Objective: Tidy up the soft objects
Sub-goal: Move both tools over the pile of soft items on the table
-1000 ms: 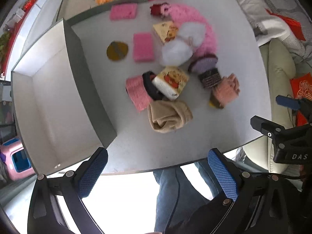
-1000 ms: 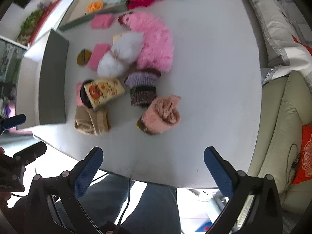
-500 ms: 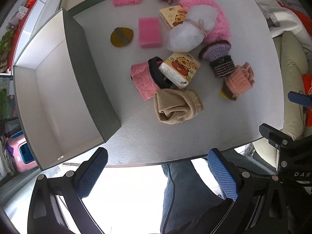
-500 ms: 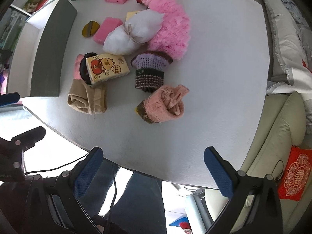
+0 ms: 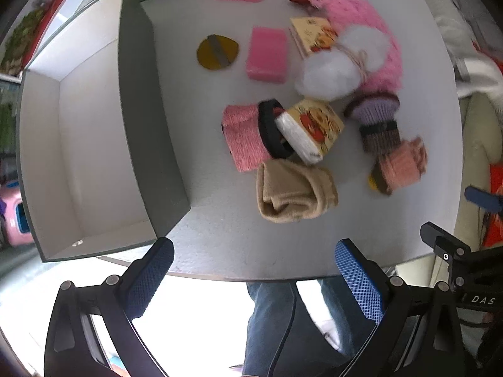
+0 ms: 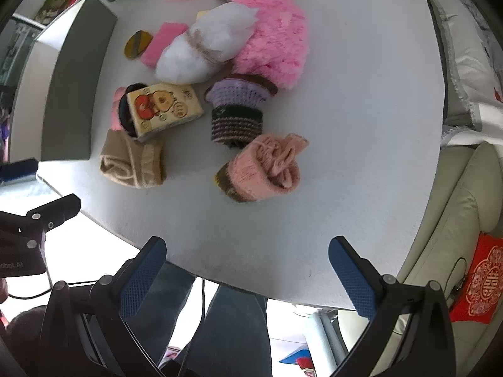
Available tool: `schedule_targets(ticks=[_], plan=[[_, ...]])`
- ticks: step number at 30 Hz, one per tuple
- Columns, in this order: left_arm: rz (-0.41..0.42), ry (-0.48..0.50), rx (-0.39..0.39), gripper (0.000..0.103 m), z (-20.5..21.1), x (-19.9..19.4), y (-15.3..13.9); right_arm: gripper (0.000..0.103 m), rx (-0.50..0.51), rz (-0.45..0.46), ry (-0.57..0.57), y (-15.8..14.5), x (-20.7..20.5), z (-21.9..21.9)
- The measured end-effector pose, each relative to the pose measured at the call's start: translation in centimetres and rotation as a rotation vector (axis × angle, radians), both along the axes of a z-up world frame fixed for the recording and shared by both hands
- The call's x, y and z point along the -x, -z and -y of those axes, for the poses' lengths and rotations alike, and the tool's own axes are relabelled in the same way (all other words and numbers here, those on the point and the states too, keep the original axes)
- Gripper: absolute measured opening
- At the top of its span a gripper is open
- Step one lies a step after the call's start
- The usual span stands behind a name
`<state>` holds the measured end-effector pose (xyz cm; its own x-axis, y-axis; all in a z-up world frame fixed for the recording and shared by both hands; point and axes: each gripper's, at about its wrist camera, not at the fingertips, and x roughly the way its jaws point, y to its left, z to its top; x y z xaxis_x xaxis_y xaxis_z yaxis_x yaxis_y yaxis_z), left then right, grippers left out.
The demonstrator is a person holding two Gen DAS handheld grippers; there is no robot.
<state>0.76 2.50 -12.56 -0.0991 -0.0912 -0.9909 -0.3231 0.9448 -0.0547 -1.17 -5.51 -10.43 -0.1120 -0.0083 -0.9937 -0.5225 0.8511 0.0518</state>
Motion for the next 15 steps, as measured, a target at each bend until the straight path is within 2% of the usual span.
schedule_targets(ticks=[3, 7, 15], plan=[[0.022, -0.055, -0.002, 0.103, -0.7, -0.9, -0.2, 0.103, -0.015, 0.010, 0.027, -0.2, -1.1, -0.1], [0.041, -0.062, -0.033, 0.103, -1.3, -2.7, -0.1, 0.103, -0.033, 0.031, 0.053, -0.8, -2.7, -0.3], [-0.001, -0.068, -0.023, 0.103, 0.5, -2.6, 2.7, 0.103, -0.045, 0.020, 0.099, -0.3, -4.4, -0.3]])
